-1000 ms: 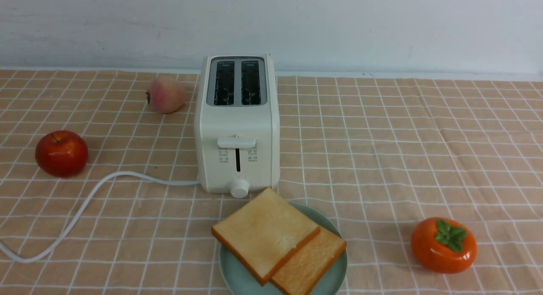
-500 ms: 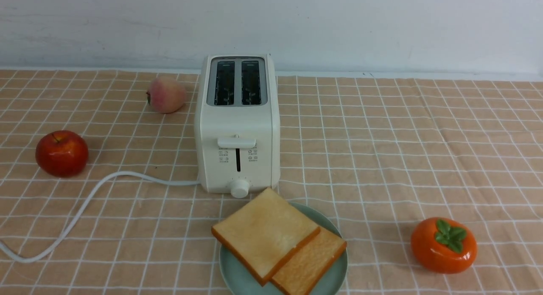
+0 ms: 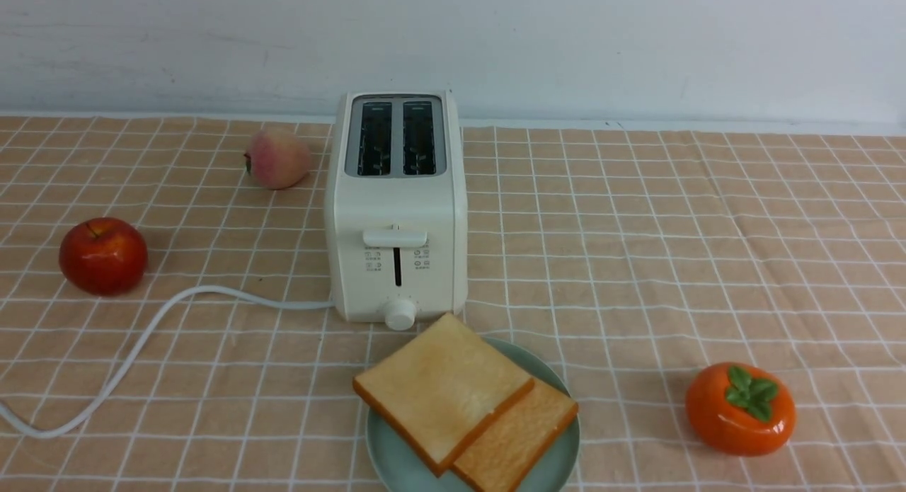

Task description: Take toasted bread from bread machine on light coffee tablecloth place on plate.

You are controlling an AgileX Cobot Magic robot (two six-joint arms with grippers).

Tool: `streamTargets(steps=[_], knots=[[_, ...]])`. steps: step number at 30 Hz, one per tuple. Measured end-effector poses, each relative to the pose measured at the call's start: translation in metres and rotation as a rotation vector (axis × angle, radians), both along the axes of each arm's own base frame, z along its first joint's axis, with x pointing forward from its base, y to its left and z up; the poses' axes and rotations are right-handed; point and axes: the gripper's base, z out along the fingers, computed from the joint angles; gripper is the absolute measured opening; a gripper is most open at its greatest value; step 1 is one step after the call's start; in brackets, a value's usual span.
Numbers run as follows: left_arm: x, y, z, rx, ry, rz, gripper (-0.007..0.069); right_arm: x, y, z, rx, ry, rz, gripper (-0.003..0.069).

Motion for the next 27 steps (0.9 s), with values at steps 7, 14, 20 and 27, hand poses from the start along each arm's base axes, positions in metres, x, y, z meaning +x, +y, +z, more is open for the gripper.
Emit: streamTargets(steps=[7,14,20,27], knots=[[0.000,0.000,0.000,0.000,0.000,0.000,0.0036,-0.014,-0.001,-0.041,-0.087,0.146,0.000,0.0090],[0.000,0.000,0.000,0.000,0.000,0.000,0.0039,-0.015,-0.001,-0.040,-0.104,0.146,0.005,0.0097],[0.000,0.000,0.000,0.000,0.000,0.000,0.0050,-0.016,-0.001,-0.040,-0.111,0.148,0.006,0.0105],[0.000,0.000,0.000,0.000,0.000,0.000,0.0057,-0.016,-0.001,-0.040,-0.110,0.150,0.007,0.0106]])
